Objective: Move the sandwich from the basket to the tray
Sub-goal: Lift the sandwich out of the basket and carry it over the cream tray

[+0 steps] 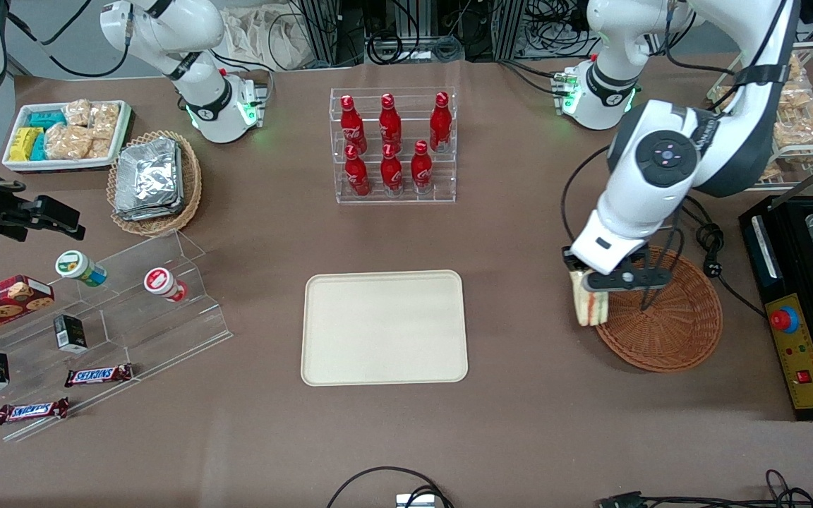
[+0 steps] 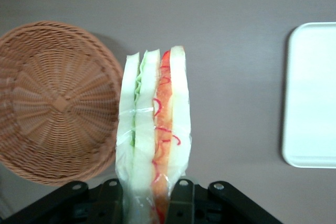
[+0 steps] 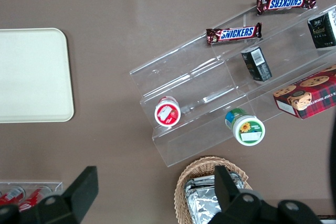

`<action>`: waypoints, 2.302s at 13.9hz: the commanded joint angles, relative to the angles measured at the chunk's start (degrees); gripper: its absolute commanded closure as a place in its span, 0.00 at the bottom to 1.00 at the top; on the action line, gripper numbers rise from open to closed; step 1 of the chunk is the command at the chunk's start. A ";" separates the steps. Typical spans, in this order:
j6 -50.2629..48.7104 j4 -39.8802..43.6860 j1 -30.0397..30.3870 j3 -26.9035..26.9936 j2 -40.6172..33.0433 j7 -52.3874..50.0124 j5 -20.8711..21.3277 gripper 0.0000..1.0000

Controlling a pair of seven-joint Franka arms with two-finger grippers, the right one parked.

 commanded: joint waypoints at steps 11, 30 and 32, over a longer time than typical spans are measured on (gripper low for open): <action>-8.61 33.36 -19.12 0.12 28.66 -19.23 11.00 1.00; 2.20 38.21 -26.95 0.47 44.93 -21.60 18.38 1.00; 2.47 38.38 -26.95 1.52 45.02 -22.21 18.30 0.69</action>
